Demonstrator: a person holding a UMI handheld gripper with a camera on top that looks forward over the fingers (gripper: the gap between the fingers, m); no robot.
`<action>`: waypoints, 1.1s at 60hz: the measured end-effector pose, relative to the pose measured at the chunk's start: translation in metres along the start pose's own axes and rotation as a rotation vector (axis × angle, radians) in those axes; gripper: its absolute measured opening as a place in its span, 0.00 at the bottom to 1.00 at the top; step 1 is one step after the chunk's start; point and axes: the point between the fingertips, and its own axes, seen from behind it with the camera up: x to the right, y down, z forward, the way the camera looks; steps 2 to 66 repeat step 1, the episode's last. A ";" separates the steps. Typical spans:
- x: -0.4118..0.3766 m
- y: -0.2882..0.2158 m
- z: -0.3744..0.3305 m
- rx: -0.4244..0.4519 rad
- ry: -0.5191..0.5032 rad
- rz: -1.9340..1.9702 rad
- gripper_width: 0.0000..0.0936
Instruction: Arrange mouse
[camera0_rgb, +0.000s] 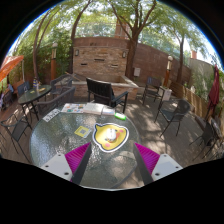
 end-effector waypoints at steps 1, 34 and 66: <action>0.000 0.000 0.000 -0.001 0.000 0.001 0.91; 0.000 0.000 0.000 -0.001 0.000 0.001 0.91; 0.000 0.000 0.000 -0.001 0.000 0.001 0.91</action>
